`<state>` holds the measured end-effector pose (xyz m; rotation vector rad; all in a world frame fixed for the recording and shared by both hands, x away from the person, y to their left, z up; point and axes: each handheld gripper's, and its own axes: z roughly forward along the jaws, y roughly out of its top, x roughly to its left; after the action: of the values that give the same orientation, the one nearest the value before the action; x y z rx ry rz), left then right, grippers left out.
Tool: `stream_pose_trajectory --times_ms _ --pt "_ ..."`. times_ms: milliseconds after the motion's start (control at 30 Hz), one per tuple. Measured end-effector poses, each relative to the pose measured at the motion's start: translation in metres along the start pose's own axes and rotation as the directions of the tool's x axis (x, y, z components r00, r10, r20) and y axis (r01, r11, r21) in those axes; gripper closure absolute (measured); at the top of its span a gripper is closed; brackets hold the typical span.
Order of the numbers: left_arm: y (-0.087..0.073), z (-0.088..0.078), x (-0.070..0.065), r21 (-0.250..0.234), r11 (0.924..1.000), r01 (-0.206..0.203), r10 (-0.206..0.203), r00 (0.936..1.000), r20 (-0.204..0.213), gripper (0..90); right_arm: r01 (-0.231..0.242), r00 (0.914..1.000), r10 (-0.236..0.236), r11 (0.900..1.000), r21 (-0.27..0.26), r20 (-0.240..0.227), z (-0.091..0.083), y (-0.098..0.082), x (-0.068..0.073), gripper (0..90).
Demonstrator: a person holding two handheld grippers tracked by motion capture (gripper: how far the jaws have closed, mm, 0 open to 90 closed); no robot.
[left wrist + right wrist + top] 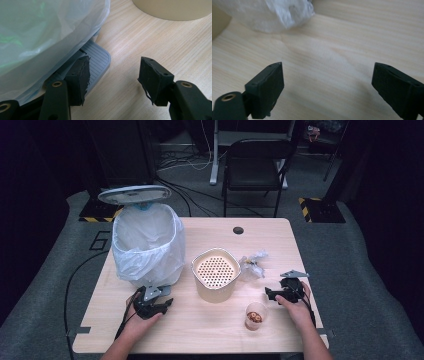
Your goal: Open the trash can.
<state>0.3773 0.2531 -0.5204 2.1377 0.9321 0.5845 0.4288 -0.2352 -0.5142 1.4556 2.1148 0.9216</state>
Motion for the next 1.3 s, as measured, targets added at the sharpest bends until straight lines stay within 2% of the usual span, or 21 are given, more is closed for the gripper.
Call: stream_pose_trajectory --times_ms 100,133,167,200,267,367,400,467,533,567,633,667,700,800,833,867,933,1000,1067,1300 --pt "0.000 0.000 0.000 0.006 1.0000 -0.001 0.001 1.0000 0.000 41.9 0.003 0.9999 -0.003 1.000 -0.020 -0.014 -0.005 0.006 0.000 15.5" --pt "0.000 0.000 0.000 0.006 1.0000 0.005 -0.005 1.0000 0.004 41.9 0.013 0.9992 -0.014 0.999 -0.037 -0.036 -0.010 0.014 0.002 22.5" --pt "0.000 0.000 0.000 0.006 1.0000 0.005 -0.005 1.0000 0.004 42.0 0.013 0.9992 -0.014 0.999 -0.037 -0.036 -0.010 0.014 0.002 22.5" --pt "0.001 0.000 0.001 0.005 0.9999 0.011 -0.011 0.9999 0.008 41.9 0.045 0.9980 -0.047 0.998 -0.052 -0.041 -0.013 0.021 0.006 27.9" --pt "0.001 0.000 0.001 0.004 0.9999 0.010 -0.010 0.9999 0.007 42.0 0.062 0.9973 -0.064 0.997 -0.054 -0.036 -0.013 0.024 0.008 29.5" --pt "0.001 0.000 0.001 0.005 1.0000 0.008 -0.009 0.9999 0.006 42.0 0.087 0.9949 -0.090 0.994 -0.067 -0.045 -0.010 0.034 0.013 33.4" --pt "0.001 0.000 0.001 0.005 0.9999 0.010 -0.010 0.9999 0.007 42.0 0.090 0.9936 -0.094 0.994 -0.062 -0.063 -0.006 0.040 0.015 35.6" --pt "0.001 0.000 0.001 0.006 0.9999 0.009 -0.009 0.9999 0.006 42.0 0.094 0.9928 -0.098 0.994 -0.062 -0.069 -0.004 0.041 0.015 37.6" --pt "0.001 0.000 0.000 0.010 0.9999 0.005 -0.006 1.0000 0.005 42.0 0.095 0.9893 -0.099 0.994 -0.045 -0.107 0.006 0.046 0.017 42.1" --pt "0.001 0.000 0.000 0.010 0.9999 0.005 -0.006 1.0000 0.005 42.0 0.095 0.9893 -0.099 0.994 -0.045 -0.107 0.006 0.046 0.017 42.1" --pt "0.001 0.000 -0.001 0.006 1.0000 0.003 -0.002 1.0000 -0.001 42.0 0.113 0.9869 -0.117 0.993 -0.041 -0.111 0.011 0.049 0.019 47.9" --pt "0.001 0.000 -0.001 0.006 1.0000 0.002 -0.002 1.0000 -0.002 42.0 0.125 0.9839 -0.130 0.991 -0.046 -0.122 0.013 0.050 0.022 56.9" --pt "0.001 0.000 -0.001 0.006 1.0000 0.002 -0.002 1.0000 -0.002 42.0 0.125 0.9839 -0.130 0.991 -0.046 -0.122 0.013 0.050 0.022 56.9" --pt "0.001 0.000 0.000 0.006 1.0000 0.002 -0.002 1.0000 0.000 42.0 0.140 0.9831 -0.144 0.989 -0.046 -0.113 0.013 0.051 0.024 68.2" --pt "0.001 0.000 -0.001 0.000 1.0000 0.000 0.000 1.0000 -0.009 42.0 0.132 0.9839 -0.137 0.990 -0.044 -0.116 0.013 0.051 0.024 71.1" --pt "0.000 0.001 -0.003 -0.003 0.9998 0.019 -0.019 0.9998 -0.004 42.0 0.113 0.9857 -0.118 0.993 -0.045 -0.121 0.011 0.050 0.022 76.0" --pt "0.000 0.001 -0.003 -0.002 0.9998 0.017 -0.017 0.9998 -0.005 42.0 0.107 0.9864 -0.111 0.993 -0.042 -0.121 0.009 0.049 0.020 78.9" --pt "0.000 0.001 -0.003 -0.003 0.9998 0.018 -0.018 0.9998 -0.004 42.0 0.098 0.9870 -0.102 0.994 -0.040 -0.124 0.006 0.048 0.019 79.4" --pt "0.000 0.001 -0.003 -0.003 0.9998 0.018 -0.018 0.9998 -0.004 42.0 0.065 0.9897 -0.068 0.997 -0.031 -0.125 -0.003 0.045 0.015 80.1" --pt "0.001 0.000 -0.002 0.006 0.9999 0.013 -0.013 0.9999 -0.001 42.0 0.041 0.9930 -0.042 0.999 -0.019 -0.110 -0.021 0.030 0.006 80.3"
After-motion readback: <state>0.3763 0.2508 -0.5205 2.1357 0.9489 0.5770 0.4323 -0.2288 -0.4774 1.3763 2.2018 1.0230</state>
